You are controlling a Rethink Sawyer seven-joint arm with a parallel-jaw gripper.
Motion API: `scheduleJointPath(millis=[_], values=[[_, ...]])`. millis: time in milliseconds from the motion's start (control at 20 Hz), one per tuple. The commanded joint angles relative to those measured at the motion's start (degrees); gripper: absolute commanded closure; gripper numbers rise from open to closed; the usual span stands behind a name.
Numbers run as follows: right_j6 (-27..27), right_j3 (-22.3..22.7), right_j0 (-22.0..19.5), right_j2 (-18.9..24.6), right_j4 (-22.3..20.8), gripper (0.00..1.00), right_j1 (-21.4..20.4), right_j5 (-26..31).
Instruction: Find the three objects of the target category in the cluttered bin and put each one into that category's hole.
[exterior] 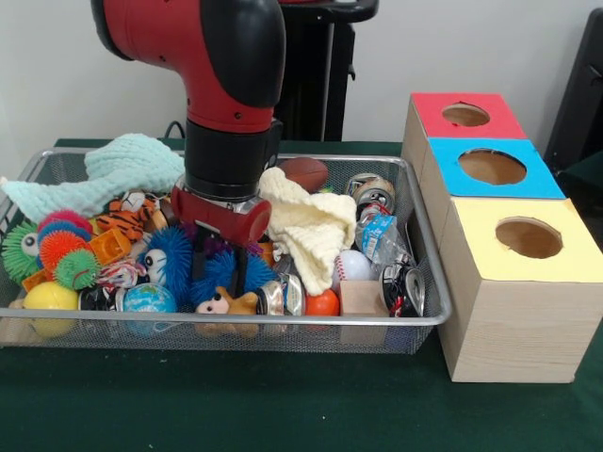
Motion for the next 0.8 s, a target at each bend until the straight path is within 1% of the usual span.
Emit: scheduleJointPath(millis=[50,100,300,550,800], values=[[11.4,-2.8,0.7,0.5,2.3,0.00,1.7,-3.5],[11.5,-2.6,0.4,0.9,2.5,0.00,1.7,-2.9],[11.4,-2.0,-0.1,1.7,2.0,0.00,1.3,-3.8],[11.7,-0.8,0.0,2.0,2.3,0.00,-0.4,-2.4],[12.2,0.3,1.2,1.0,2.9,0.00,-2.3,-0.3]])
